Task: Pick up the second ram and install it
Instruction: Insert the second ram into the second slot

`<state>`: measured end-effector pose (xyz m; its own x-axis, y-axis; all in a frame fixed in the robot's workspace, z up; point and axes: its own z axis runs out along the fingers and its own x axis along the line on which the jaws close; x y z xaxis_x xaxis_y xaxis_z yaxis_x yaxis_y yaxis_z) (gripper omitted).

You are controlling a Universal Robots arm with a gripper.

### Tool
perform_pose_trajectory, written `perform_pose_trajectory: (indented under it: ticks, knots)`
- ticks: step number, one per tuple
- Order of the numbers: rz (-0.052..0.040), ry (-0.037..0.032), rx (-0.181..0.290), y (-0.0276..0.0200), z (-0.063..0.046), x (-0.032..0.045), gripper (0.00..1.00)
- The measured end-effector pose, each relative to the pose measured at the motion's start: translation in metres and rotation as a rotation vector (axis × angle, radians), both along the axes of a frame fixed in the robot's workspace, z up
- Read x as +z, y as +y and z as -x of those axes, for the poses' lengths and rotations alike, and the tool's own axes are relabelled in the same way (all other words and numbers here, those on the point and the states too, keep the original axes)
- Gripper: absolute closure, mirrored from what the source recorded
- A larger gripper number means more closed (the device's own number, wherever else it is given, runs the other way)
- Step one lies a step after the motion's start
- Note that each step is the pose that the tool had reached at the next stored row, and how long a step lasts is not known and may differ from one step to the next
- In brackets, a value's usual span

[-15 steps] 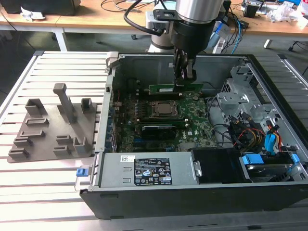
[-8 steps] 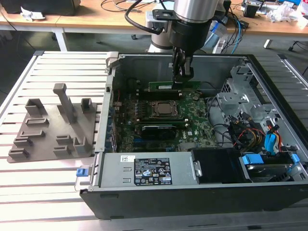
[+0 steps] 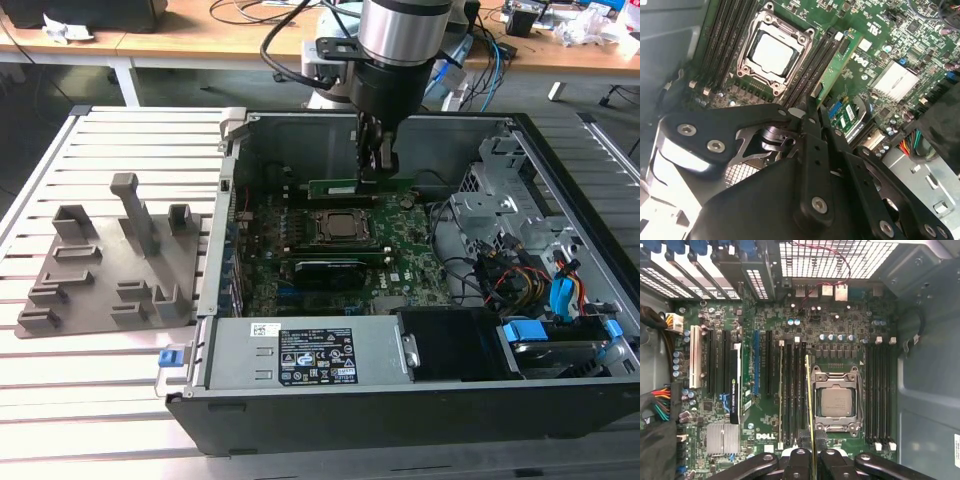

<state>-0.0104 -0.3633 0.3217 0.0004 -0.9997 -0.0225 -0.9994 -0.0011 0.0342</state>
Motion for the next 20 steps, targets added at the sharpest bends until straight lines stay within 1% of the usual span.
perform_pose_trajectory:
  ticks: [6,10,12,20]
  knots:
    - [-0.0001,-0.0001,0.0,0.0003,0.0,-0.0129,0.86]
    - [0.0,0.0,0.0,0.0004,0.0,-0.0183,0.86]
    - [0.0,0.0,0.0,0.0004,0.0,-0.023,0.86]
    - [0.0,0.0,0.0,0.0005,0.0,-0.0314,0.86]
